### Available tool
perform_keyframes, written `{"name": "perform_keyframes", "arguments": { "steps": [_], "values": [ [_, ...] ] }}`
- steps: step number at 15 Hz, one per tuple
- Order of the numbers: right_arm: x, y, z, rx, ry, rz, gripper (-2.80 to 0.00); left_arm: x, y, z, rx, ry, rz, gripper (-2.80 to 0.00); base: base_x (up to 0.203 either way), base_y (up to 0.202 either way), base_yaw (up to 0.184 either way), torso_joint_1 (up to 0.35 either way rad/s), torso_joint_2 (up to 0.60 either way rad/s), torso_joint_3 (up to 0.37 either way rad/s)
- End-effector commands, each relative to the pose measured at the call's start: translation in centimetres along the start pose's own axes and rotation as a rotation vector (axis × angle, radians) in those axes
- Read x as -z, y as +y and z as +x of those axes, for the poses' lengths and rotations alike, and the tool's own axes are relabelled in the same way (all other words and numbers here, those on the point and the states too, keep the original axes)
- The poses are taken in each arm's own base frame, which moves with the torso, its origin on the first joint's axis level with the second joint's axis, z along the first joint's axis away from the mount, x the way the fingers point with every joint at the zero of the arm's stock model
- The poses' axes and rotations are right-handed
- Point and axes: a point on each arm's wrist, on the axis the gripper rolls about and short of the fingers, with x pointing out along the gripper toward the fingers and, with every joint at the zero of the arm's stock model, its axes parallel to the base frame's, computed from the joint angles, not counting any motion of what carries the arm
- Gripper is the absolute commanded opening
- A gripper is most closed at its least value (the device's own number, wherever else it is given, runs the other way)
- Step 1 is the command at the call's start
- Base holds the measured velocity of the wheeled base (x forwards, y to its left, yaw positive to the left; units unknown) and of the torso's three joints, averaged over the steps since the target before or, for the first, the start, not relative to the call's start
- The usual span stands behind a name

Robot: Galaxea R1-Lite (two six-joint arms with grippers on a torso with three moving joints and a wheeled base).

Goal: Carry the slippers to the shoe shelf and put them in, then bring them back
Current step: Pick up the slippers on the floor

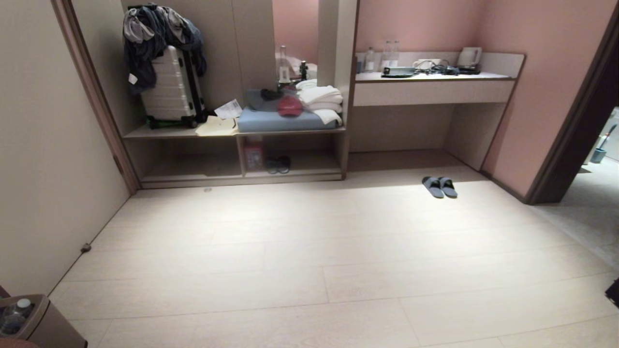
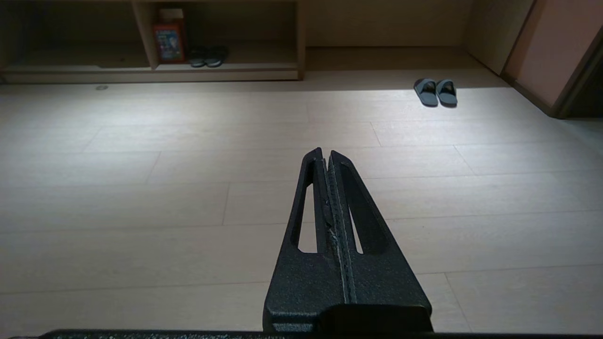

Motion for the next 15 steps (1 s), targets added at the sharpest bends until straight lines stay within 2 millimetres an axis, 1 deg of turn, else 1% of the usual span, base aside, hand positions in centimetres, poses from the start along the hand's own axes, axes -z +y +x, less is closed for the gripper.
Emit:
{"name": "perform_keyframes", "arguments": {
  "steps": [1, 14, 15],
  "values": [
    [0.0, 0.0, -0.01, 0.0, -0.002, 0.0, -2.8, 0.0, 0.0, 0.0, 0.0, 0.0, 0.0, -2.8, 0.0, 0.0, 0.0, 0.0, 0.0, 0.0],
    [0.01, 0.0, -0.01, 0.0, -0.001, 0.0, -2.8, 0.0, 0.0, 0.0, 0.0, 0.0, 0.0, -2.8, 0.0, 0.0, 0.0, 0.0, 0.0, 0.0],
    [0.04, 0.0, 0.0, 0.0, 0.0, 0.0, -2.8, 0.0, 0.0, 0.0, 0.001, 0.0, 0.0, -2.8, 0.069, 0.0, 0.0, -0.001, 0.0, 0.005]
  ]
}}
